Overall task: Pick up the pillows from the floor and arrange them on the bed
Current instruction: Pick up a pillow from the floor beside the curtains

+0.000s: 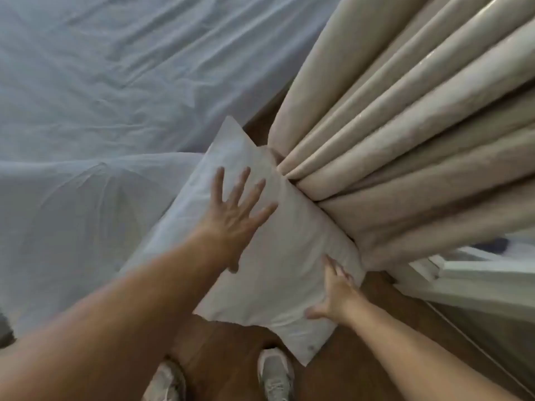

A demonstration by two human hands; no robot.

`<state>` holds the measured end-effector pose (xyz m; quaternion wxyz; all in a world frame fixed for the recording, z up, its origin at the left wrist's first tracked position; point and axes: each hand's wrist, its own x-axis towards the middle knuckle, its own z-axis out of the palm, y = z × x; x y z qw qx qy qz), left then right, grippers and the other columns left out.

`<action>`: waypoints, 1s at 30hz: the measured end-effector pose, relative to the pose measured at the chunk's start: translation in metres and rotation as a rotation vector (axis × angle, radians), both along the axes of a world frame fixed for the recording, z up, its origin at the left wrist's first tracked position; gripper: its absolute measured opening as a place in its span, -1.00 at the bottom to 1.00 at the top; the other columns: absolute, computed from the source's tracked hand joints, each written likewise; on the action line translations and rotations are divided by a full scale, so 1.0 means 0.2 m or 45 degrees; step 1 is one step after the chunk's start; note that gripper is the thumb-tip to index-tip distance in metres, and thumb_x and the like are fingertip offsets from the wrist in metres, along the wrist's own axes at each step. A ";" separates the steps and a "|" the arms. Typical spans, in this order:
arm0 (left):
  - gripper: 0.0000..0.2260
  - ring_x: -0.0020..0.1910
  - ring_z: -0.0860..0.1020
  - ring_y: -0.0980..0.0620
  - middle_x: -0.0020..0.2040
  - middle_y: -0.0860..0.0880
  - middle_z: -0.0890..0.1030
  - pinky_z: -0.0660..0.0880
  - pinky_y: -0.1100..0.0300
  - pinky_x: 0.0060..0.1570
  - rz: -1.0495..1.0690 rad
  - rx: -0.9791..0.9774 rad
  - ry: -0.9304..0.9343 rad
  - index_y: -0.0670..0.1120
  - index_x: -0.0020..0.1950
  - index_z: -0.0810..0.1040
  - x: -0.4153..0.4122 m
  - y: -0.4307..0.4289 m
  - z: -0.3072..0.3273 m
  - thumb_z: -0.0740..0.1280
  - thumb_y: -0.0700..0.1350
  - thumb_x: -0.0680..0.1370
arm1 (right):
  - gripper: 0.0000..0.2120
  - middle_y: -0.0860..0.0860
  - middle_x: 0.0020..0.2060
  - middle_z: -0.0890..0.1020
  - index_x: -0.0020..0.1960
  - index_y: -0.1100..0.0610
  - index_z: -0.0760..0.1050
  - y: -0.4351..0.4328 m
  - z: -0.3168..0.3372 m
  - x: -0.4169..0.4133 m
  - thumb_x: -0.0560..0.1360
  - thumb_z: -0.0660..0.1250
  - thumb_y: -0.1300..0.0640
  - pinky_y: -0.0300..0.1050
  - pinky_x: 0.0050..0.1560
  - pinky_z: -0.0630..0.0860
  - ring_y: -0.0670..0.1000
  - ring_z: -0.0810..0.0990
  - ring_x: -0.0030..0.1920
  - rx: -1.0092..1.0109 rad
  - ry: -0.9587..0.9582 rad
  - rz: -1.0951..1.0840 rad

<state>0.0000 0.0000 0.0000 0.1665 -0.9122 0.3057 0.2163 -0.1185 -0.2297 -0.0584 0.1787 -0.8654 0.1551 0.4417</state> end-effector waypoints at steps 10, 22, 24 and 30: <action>0.01 0.45 0.16 -0.19 0.46 -0.10 0.25 0.06 -0.45 0.32 -0.162 -0.043 0.060 0.14 0.45 0.12 0.35 0.13 -0.82 0.44 0.41 0.11 | 0.14 0.13 0.38 0.35 0.47 0.14 0.15 0.19 -0.93 0.30 0.06 0.66 -0.10 0.11 0.22 0.41 0.17 0.38 0.32 -0.196 -0.426 -0.200; -0.63 0.13 0.55 -0.04 0.04 0.06 0.66 0.28 0.04 0.21 -0.278 -0.272 0.191 0.13 0.11 0.51 0.13 0.37 -0.41 0.35 0.26 0.38 | -0.76 0.17 0.04 0.64 0.07 0.08 0.58 0.35 -0.38 0.03 0.53 0.21 0.02 0.04 0.00 0.54 0.23 0.58 0.01 -0.120 -0.388 -0.464; -0.66 0.13 0.55 -0.06 0.03 0.06 0.66 0.30 0.03 0.25 -0.190 -0.325 0.282 0.15 0.09 0.53 0.07 0.51 -0.17 0.38 0.24 0.38 | -0.78 0.16 0.03 0.64 0.06 0.05 0.57 0.44 -0.11 -0.03 0.52 0.22 0.02 0.10 0.03 0.55 0.22 0.58 0.00 -0.112 -0.372 -0.411; -0.73 0.03 0.57 -0.13 -0.06 0.01 0.66 0.38 0.10 0.02 0.272 -0.442 0.313 0.15 -0.05 0.57 -0.06 1.20 0.60 0.44 0.22 0.33 | -0.88 0.15 -0.15 0.65 -0.22 0.00 0.50 0.95 0.79 0.15 0.46 0.22 0.11 -0.05 -0.22 0.43 0.24 0.60 -0.12 -0.091 -0.436 0.013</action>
